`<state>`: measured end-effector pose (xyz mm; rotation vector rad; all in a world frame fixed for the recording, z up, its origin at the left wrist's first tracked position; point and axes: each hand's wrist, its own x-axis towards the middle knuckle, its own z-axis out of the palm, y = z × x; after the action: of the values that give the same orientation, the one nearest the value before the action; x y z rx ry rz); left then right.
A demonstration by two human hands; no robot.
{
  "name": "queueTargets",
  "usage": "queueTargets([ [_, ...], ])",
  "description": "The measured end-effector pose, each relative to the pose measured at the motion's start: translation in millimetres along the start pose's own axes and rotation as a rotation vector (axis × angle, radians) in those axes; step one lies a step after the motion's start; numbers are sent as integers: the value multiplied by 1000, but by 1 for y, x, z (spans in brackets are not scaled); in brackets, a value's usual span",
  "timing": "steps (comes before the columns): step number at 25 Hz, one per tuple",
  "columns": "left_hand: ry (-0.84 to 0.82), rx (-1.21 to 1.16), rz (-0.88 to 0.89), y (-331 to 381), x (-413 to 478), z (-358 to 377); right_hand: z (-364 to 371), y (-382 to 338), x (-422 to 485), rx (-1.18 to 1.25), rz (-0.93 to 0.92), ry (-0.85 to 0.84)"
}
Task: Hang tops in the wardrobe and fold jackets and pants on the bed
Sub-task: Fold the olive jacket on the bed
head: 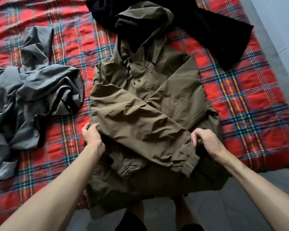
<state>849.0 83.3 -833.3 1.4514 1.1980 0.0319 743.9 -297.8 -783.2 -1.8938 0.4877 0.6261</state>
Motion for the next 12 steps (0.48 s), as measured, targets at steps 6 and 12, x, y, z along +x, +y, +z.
queueTargets([
  [6, -67, 858, 333, 8, -23, -33, 40, -9, 3, -743, -352, 79],
  [12, -70, 1337, 882, 14, 0, -58, 100, -71, 49, -636, -344, 221],
])
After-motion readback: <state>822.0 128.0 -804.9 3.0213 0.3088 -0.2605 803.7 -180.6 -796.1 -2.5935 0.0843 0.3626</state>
